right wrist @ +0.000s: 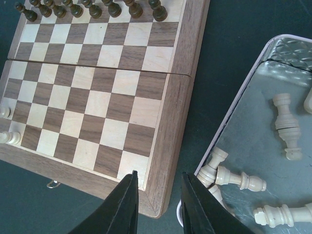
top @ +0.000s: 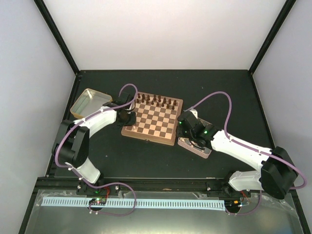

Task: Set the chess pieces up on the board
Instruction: Place the chess piece on the chessboard, then pick up the chess piece from the storage box, then place the chess piece on the chessboard.

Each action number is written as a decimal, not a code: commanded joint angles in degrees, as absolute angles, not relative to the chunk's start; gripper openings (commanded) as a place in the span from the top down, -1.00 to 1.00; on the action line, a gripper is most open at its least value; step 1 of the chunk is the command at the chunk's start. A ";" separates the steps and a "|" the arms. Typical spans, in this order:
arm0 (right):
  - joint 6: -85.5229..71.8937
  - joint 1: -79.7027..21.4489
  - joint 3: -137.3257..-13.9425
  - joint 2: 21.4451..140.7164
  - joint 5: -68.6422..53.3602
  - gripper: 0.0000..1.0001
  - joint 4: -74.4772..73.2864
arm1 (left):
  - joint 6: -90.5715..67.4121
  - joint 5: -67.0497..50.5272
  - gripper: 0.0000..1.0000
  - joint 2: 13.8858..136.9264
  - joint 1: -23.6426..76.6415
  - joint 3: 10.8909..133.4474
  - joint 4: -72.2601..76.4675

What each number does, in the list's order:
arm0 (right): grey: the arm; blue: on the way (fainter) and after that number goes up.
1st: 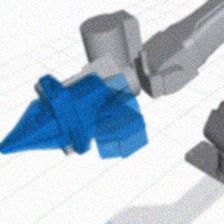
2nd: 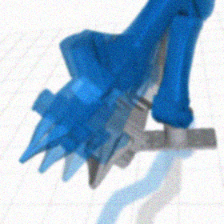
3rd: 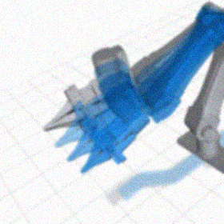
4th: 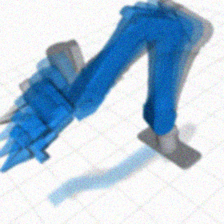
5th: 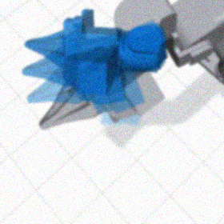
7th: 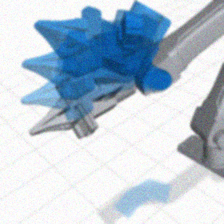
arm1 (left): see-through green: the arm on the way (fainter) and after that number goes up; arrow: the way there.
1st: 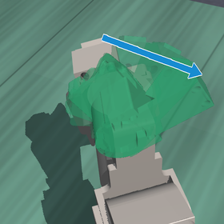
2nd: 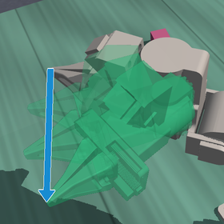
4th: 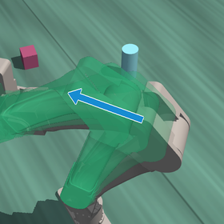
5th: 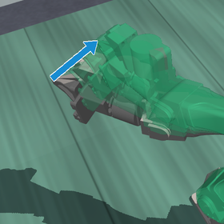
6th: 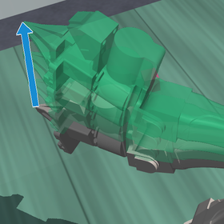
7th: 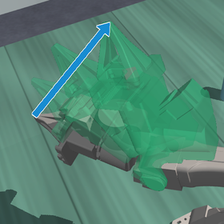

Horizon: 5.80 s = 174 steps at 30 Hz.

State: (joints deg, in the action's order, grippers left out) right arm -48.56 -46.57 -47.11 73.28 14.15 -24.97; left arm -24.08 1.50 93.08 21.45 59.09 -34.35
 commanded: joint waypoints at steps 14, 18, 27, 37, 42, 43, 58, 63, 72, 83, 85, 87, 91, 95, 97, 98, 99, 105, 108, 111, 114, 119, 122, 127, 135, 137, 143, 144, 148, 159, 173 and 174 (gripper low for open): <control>-47.08 -44.30 -46.89 71.29 19.05 0.37 -28.88 | -24.57 4.16 0.16 89.61 21.18 61.04 -35.18; -45.61 -38.87 -44.00 68.43 17.45 0.36 -30.05 | -24.92 3.83 0.03 82.97 21.18 60.72 -35.27; -38.09 -29.01 -41.37 72.14 9.85 0.34 -29.62 | -22.91 2.15 -0.12 64.85 21.18 54.31 -30.92; -32.55 -28.21 -44.90 84.38 4.84 0.46 -28.83 | -22.99 -7.65 -0.15 57.70 21.18 49.88 -26.52; -31.51 -28.21 -45.46 87.00 5.30 0.48 -27.71 | -23.15 -9.90 -0.15 58.10 21.20 50.26 -26.09; -31.35 -28.21 -45.64 87.63 5.49 0.48 -27.41 | -23.14 -10.03 -0.15 58.23 21.18 50.35 -26.07; -28.13 -28.21 -45.04 84.03 8.25 0.98 -25.61 | -27.39 -22.68 -0.23 58.50 21.24 49.28 -22.38; -23.27 -28.21 -42.85 75.98 3.49 0.98 -22.67 | -39.38 -35.35 -0.37 61.61 21.39 46.40 -13.39; -17.00 -28.76 -37.27 64.55 -18.33 0.98 -11.93 | -50.14 -44.58 -0.49 67.71 24.93 46.08 -1.94; -13.69 -33.55 -36.74 59.88 -38.06 0.98 -2.54 | -50.87 -50.91 -0.56 69.65 29.78 46.81 3.75; -12.98 -34.51 -37.64 60.54 -39.35 0.98 -2.98 | -48.36 -52.28 -0.54 70.31 30.22 48.41 1.43; -12.03 -35.56 -38.74 61.38 -40.09 0.98 -4.02 | -45.50 -52.85 -0.49 70.84 30.65 50.01 -1.40; -10.76 -37.04 -40.43 62.54 -40.71 0.98 -5.70 | -39.58 -52.28 -0.33 72.12 31.23 53.14 -9.50; -10.32 -37.56 -40.93 63.16 -41.34 0.98 -5.96 | -37.91 -52.21 -0.12 73.04 31.41 54.03 -11.93; -10.28 -37.67 -41.04 63.25 -41.72 0.98 -6.03 | -37.68 -52.26 0.01 74.73 31.60 54.28 -12.53; -10.22 -37.73 -41.10 63.16 -41.68 0.98 -5.98 | -37.48 -52.31 0.06 75.05 31.66 54.48 -12.78; -10.12 -37.74 -41.13 63.13 -41.68 0.98 -6.05 | -37.39 -52.34 0.09 75.20 31.79 54.53 -12.90; -10.36 -37.79 -41.56 63.47 -41.36 0.98 -5.93 | -36.42 -53.87 0.26 75.89 32.39 55.15 -13.71; -10.66 -37.77 -41.68 63.78 -41.11 0.98 -5.61 | -36.32 -54.31 0.44 75.66 32.43 55.05 -13.47; -10.94 -37.74 -41.50 63.87 -40.89 0.98 -5.40 | -36.45 -54.35 0.64 75.20 32.42 55.09 -13.21; -11.21 -37.78 -41.19 63.83 -39.38 0.98 -5.89 | -36.23 -53.33 0.82 74.49 32.37 55.12 -12.88; -13.47 -37.75 -39.62 63.46 -29.28 0.98 -8.15 | -33.30 -38.88 0.88 70.20 31.75 55.29 -18.85; -15.92 -37.79 -39.13 64.01 -20.44 0.98 -11.07 | -31.63 -19.74 0.89 66.50 31.51 54.67 -26.78; -18.79 -37.78 -38.64 64.58 -13.77 0.98 -13.62 | -32.95 6.36 0.88 61.28 31.44 49.48 -31.98; -19.78 -37.79 -38.32 63.81 -12.74 0.98 -13.00 | -35.51 16.38 0.88 64.09 31.03 42.62 -26.90; -19.86 -37.73 -38.41 63.85 -12.76 0.98 -13.07 | -35.88 16.46 0.88 66.35 30.48 42.66 -25.87; -19.91 -37.78 -38.15 63.47 -12.60 0.98 -13.25 | -35.70 14.08 0.88 72.76 26.98 43.05 -23.37; -19.90 -37.75 -38.08 63.51 -12.51 0.98 -13.19 | -35.62 13.09 0.88 73.00 26.44 42.73 -22.48; -20.03 -37.76 -37.90 63.96 -12.57 0.98 -13.15 | -35.06 9.61 0.87 75.53 25.00 41.38 -18.61; -20.39 -37.79 -38.58 64.76 -12.45 0.97 -13.11 | -34.65 9.14 0.85 79.64 24.52 38.94 -12.70; -20.74 -37.79 -38.67 64.77 -12.61 0.96 -13.54 | -32.61 9.48 0.71 81.34 24.48 36.53 -7.90; -20.84 -37.72 -38.67 64.73 -12.65 0.96 -13.59 | -32.41 9.48 0.70 81.37 24.52 36.40 -7.69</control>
